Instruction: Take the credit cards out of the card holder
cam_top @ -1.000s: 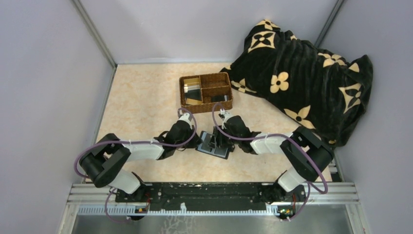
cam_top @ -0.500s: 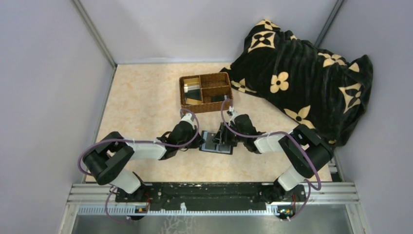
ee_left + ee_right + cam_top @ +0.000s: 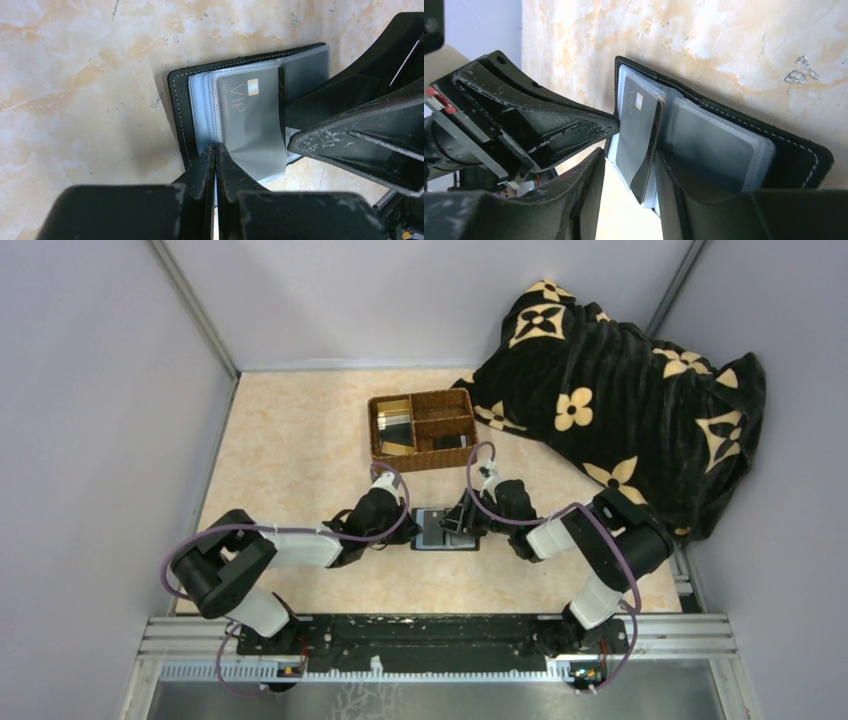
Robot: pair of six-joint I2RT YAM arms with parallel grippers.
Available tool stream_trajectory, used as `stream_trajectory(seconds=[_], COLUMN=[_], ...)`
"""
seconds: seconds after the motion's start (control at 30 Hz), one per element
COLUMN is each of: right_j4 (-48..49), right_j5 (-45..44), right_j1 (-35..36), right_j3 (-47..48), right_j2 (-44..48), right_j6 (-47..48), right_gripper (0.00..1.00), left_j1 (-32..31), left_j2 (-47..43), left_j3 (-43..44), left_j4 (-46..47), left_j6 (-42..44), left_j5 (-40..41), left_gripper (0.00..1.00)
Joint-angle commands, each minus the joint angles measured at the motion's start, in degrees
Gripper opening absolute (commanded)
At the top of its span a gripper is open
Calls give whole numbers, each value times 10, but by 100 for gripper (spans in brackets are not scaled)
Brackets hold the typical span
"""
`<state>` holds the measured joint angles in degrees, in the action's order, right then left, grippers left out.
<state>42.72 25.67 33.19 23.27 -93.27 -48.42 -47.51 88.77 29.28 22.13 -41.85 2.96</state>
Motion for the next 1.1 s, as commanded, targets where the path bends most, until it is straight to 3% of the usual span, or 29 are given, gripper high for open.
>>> stream_trajectory(seconds=[0.0, 0.5, 0.83, 1.07], right_j4=[197, 303, -66, -164], right_j5=[90, 127, 35, 0], right_j1=[9, 9, 9, 9], right_j3=[6, -1, 19, 32], right_j2=[-10, -104, 12, 57], right_j6=[-71, -119, 81, 132], right_gripper=[39, 34, 31, 28], left_j1=[-29, -29, -29, -28], left_j2=[60, 60, 56, 69], left_j3=[-16, -4, -3, 11], left_j4=[-101, -116, -123, -119], left_j6=[-1, 6, 6, 10], left_j5=[-59, -45, -38, -45], left_gripper=[4, 5, 5, 5])
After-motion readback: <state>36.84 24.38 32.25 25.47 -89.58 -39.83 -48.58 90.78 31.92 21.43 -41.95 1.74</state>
